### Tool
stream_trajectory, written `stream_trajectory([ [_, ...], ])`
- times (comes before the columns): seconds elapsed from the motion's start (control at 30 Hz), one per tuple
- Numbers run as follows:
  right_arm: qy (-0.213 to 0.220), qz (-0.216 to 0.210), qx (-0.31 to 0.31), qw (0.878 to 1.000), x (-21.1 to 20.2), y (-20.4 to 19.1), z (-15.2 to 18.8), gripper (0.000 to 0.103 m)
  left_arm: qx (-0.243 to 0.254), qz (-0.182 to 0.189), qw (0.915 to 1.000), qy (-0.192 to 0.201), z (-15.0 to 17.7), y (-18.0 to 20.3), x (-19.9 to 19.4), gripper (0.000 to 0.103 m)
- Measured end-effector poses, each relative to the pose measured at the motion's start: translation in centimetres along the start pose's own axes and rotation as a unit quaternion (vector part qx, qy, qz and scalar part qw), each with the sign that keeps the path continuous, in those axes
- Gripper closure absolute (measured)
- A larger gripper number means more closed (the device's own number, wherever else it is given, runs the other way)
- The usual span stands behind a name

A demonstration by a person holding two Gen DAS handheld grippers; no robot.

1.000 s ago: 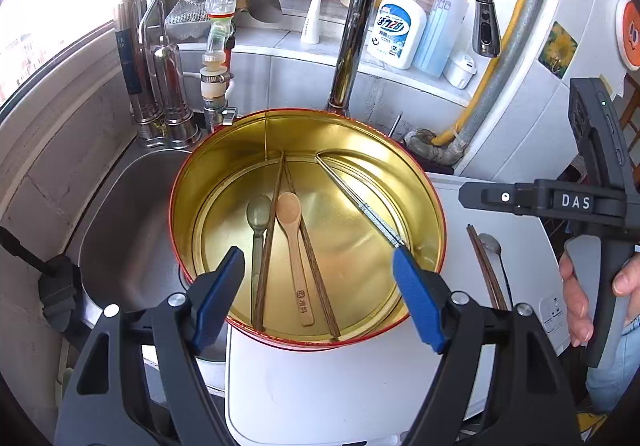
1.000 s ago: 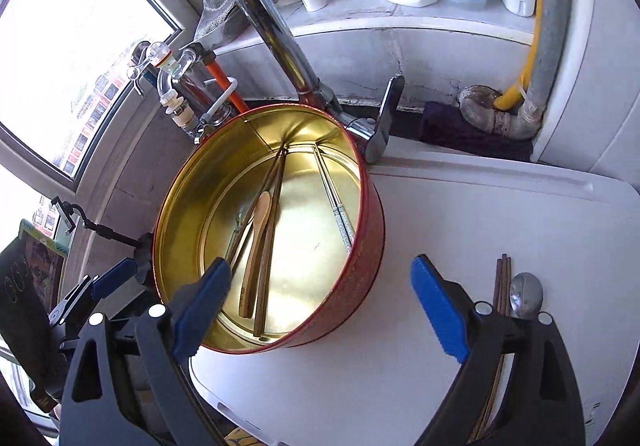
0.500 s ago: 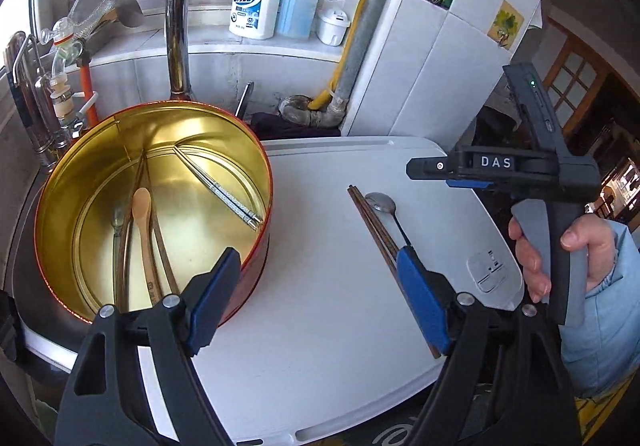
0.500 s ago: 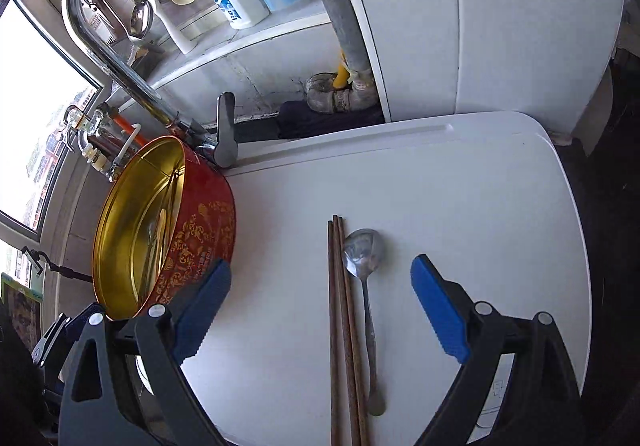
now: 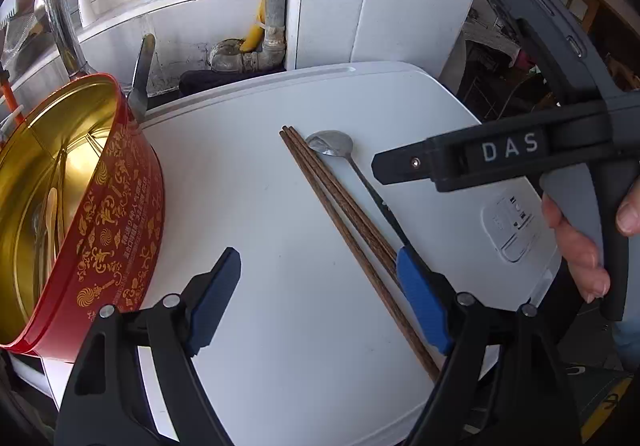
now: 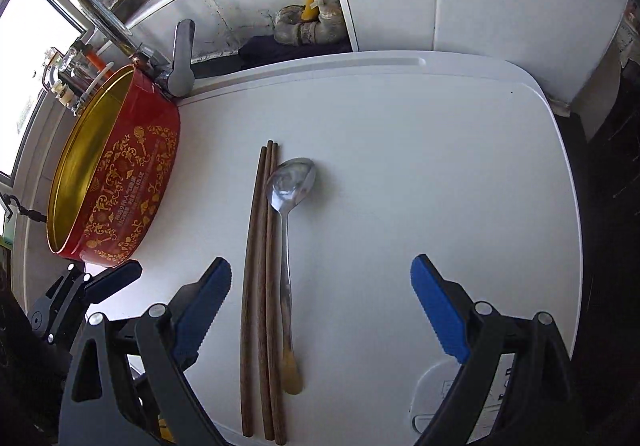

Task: Organize utensils
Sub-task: 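Move both tools back over the remaining utensils on the board, then grasp a wooden chopstick with the left tool while the right tool grasps the metal ladle-spoon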

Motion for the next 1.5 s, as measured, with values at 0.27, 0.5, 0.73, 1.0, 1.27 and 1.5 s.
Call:
stream_trajectory([
  [0.27,-0.007,0.014,-0.022,1.0,2.0,-0.2,-0.5,0.011,-0.018,-0.024,0.9992,-0.025,-0.4,-1.0,3.0,0.024],
  [0.5,-0.002,0.022,-0.046,0.999,3.0,-0.9,-1.2,0.011,-0.016,-0.032,0.999,-0.026,-0.2,-1.1,3.9,0.024],
  [0.73,0.004,0.018,-0.054,0.998,2.9,-1.2,-1.3,0.021,-0.01,-0.055,0.9979,-0.034,0.1,-1.8,4.0,0.024],
  [1.0,0.001,-0.003,-0.07,0.998,2.8,-2.5,-1.1,0.052,-0.004,-0.051,0.998,-0.037,0.3,-1.4,3.8,0.035],
  [1.27,-0.017,-0.021,-0.065,0.998,2.8,-2.5,-0.6,0.098,-0.045,-0.046,0.997,-0.043,0.4,-2.1,2.6,0.096],
  [1.5,0.006,-0.024,-0.041,0.999,0.8,-0.7,-0.4,0.099,-0.115,-0.013,0.9924,-0.04,1.1,-3.6,1.5,0.097],
])
Point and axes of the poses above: each gripper's, at about its wrist camera, not at the fingertips, and x roughly the way its jaws point, y to its right, z to its underside, the point moved 4 cm from there along x, roughly the way its jaws point, and after that the axes turned 8 degrees about z, right-handed, at the moved point
